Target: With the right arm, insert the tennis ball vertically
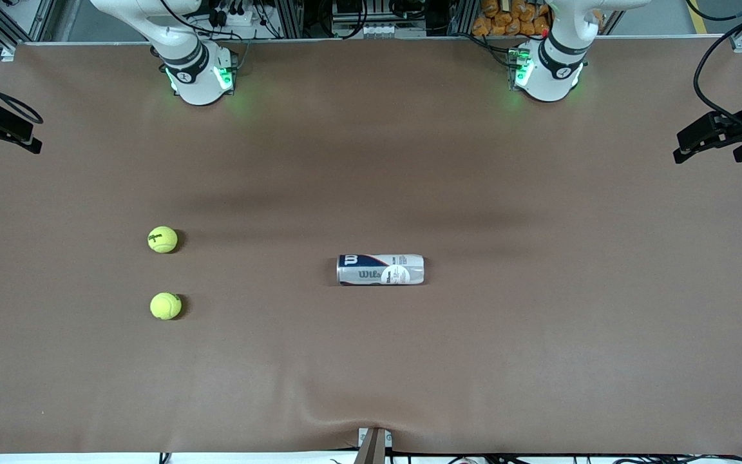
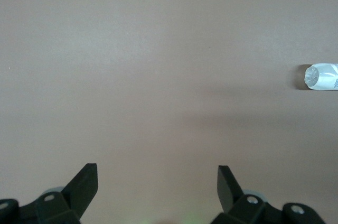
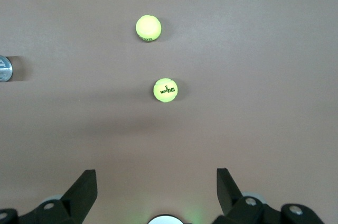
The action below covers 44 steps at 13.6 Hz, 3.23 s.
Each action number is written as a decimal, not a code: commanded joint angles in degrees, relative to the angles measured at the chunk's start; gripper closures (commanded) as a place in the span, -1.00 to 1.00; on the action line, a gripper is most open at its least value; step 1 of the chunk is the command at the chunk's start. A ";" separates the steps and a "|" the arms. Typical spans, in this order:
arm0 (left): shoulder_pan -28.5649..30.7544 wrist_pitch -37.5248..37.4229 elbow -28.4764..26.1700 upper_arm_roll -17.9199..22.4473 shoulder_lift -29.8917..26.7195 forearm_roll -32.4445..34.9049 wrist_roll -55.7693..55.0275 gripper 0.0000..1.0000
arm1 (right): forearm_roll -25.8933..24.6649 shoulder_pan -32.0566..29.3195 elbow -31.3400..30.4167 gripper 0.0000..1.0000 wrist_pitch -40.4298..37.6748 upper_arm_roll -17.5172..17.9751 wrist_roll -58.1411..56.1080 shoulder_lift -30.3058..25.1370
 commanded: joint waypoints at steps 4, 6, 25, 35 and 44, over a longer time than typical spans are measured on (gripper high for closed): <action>-0.09 -1.46 1.72 0.51 0.73 -0.84 0.86 -1.00 | -1.06 -0.25 1.31 -1.00 -0.52 0.17 -0.28 0.74; 0.79 -1.55 1.63 1.03 1.43 -1.45 0.95 -1.00 | -0.97 -0.60 1.22 -1.00 -0.52 0.17 -0.37 0.74; -3.68 3.01 2.59 -10.47 17.59 -1.81 4.47 -1.00 | -0.27 0.02 0.96 -1.00 -0.35 0.35 -0.37 4.61; -12.39 15.39 8.84 -10.83 28.75 1.36 30.59 -1.00 | -0.35 -0.42 1.04 -1.00 -2.28 0.17 -0.90 4.35; -20.45 37.36 8.84 -12.68 38.25 -3.66 45.69 -1.00 | -0.35 -1.30 0.69 -1.00 -5.53 0.09 -1.60 4.79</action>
